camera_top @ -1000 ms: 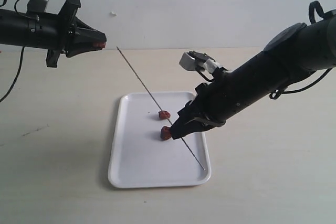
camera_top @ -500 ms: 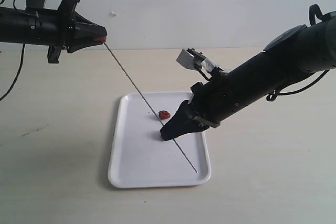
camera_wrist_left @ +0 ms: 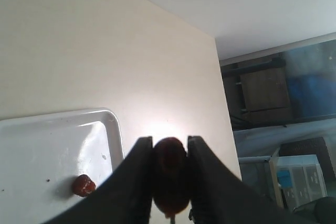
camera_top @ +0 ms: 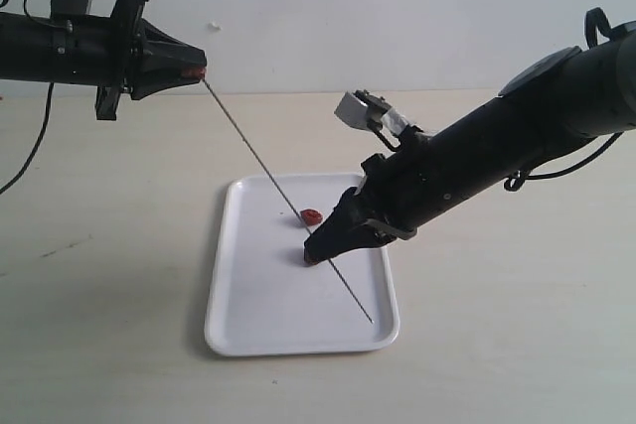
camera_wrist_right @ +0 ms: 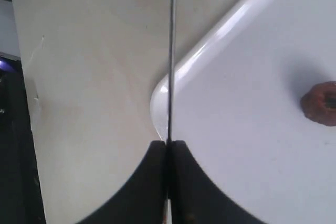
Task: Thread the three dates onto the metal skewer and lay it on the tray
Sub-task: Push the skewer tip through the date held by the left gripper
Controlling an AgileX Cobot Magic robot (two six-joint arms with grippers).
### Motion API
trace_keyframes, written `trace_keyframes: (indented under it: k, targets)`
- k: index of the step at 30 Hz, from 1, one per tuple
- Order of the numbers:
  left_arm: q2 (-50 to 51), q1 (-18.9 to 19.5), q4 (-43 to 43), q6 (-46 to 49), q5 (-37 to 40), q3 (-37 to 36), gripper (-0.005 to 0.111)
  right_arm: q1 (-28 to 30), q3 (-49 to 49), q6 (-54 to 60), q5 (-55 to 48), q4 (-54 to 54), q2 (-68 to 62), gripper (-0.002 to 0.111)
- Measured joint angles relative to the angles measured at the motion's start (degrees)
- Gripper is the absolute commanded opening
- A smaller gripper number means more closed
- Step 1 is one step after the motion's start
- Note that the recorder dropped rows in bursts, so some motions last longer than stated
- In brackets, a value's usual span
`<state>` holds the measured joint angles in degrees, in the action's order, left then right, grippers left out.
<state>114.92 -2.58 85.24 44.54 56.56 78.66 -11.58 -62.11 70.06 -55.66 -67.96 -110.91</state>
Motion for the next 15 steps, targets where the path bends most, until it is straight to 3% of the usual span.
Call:
trace_keyframes:
  k: [15]
  targets:
    - [0.0,-0.3,0.0,0.0,0.7,0.0,0.024,0.0,0.0,0.2,0.6,-0.2,0.0,0.0]
